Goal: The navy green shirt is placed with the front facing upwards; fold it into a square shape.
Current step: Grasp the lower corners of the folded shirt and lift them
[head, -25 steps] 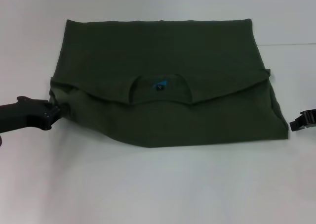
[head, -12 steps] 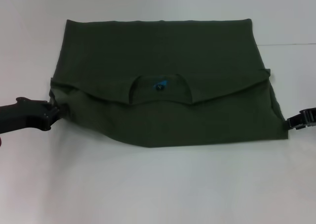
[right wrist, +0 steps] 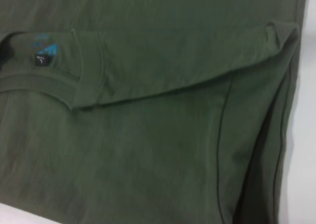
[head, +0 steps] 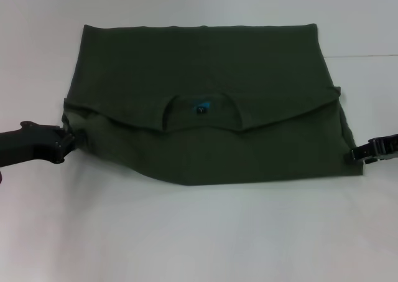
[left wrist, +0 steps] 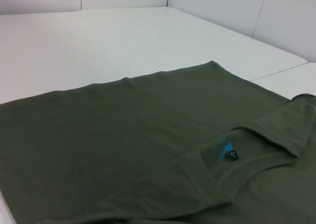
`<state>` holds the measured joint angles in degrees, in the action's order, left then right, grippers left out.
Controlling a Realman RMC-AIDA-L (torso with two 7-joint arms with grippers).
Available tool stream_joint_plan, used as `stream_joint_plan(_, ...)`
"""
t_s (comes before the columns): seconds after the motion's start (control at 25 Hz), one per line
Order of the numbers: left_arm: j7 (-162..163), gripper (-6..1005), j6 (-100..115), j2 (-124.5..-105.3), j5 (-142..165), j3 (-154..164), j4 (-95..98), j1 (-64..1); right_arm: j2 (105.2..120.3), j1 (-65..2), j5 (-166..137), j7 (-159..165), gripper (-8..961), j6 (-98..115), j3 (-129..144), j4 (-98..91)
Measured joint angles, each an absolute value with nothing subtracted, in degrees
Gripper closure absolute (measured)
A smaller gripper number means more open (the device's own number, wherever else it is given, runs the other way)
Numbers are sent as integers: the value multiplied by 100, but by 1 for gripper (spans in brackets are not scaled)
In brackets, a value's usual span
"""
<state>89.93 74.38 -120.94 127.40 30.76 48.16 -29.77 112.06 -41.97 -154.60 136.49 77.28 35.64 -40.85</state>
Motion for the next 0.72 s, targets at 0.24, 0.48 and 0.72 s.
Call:
stream_joint_plan(0.24,8991,934,7435,-12094,12746,3076,4816,-2988,11206,-4208,-15465,13688,418,7683,3603,-3999)
stream_joint_plan(0.48,8991,932,7435,-12094,12756,3076,4816,-2989,11206,-4205,-15460,13693,629,7670,3585,-4002)
stream_joint_plan(0.72,8991,931,7435,-12094,12756,3079,4816,-2988,11206,-4210,-15459,13682,866,7663,3595,-4006)
